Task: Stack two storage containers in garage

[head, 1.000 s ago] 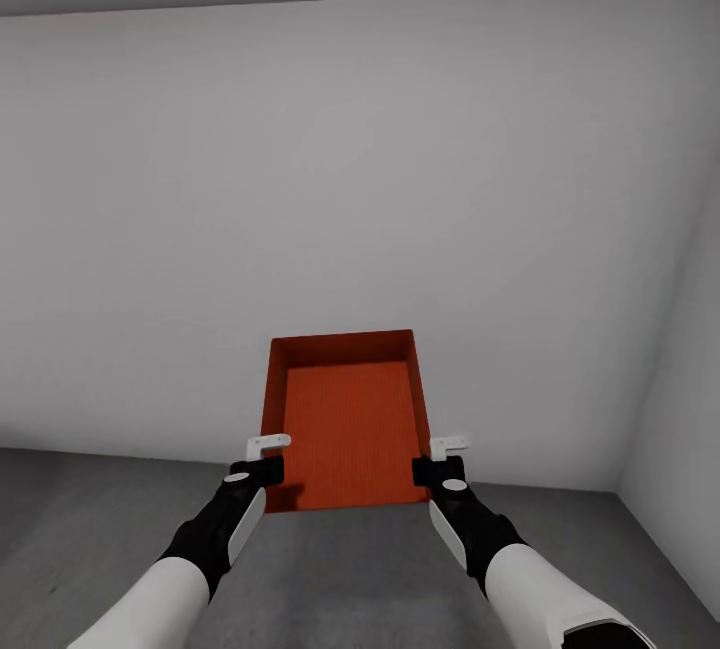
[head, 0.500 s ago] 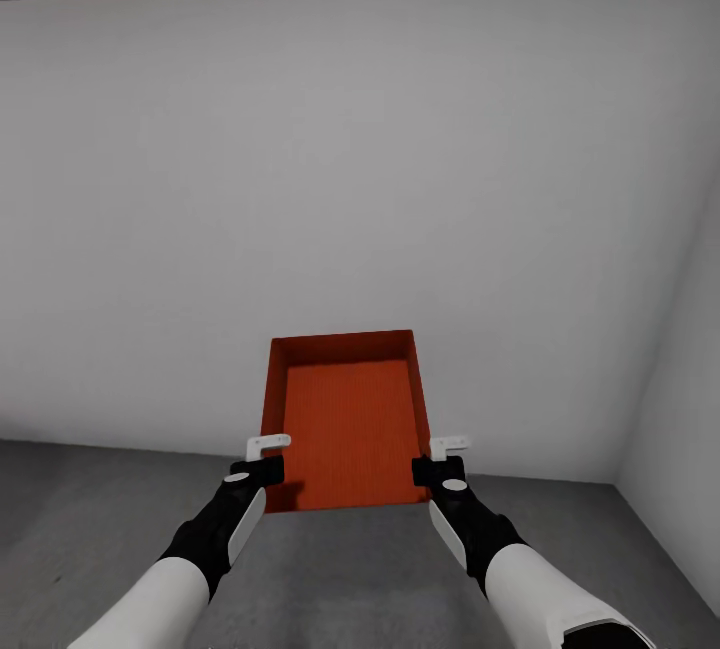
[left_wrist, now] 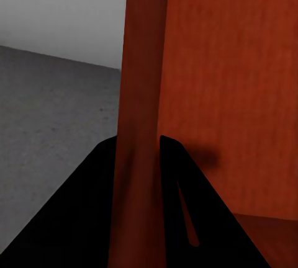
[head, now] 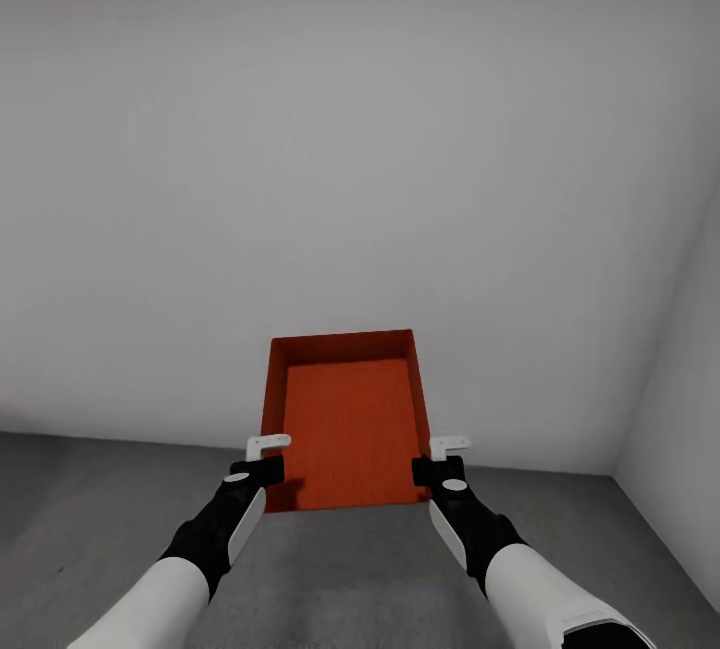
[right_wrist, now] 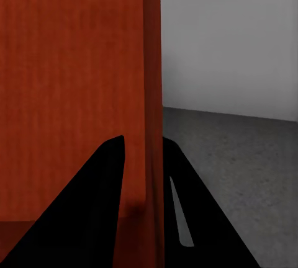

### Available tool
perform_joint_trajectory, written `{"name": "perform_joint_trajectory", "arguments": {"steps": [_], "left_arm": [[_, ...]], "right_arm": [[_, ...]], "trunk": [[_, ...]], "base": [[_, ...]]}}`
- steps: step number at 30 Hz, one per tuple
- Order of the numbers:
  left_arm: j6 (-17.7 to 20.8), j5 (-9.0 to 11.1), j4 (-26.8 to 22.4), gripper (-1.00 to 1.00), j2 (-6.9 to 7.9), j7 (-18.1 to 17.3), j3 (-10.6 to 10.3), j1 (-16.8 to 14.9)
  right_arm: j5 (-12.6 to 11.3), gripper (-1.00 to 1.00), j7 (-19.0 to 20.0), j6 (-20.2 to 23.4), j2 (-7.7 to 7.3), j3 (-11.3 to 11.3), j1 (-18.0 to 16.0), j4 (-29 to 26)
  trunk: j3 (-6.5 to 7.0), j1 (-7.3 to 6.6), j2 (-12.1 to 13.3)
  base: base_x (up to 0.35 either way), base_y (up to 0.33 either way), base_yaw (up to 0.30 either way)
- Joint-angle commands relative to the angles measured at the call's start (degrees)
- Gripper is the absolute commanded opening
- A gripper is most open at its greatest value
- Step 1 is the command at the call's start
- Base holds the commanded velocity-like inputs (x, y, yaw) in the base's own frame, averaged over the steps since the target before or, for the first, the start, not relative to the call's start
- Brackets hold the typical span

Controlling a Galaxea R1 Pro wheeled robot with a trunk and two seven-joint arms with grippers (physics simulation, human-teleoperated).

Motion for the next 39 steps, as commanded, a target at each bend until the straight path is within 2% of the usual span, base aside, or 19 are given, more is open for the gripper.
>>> {"name": "perform_joint_trajectory", "arguments": {"steps": [1, 39], "left_arm": [[-0.77, -0.42, -1.13, -1.0, 0.08, 0.54, 0.65, -0.02], [-0.78, -0.4, -1.03, -1.0, 0.08, 0.54, 0.63, -0.02]], "right_arm": [[-0.04, -1.0, -0.59, 0.26, -0.46, -0.59, 0.01, 0.07], [0.02, -1.0, -0.59, 0.21, -0.46, -0.51, 0.01, 0.07]], "trunk": [[-0.12, 0.01, -0.05], [-3.63, 0.01, -0.05]], "base": [[0.0, 0.0, 0.0], [0.0, 0.0, 0.0]]}}
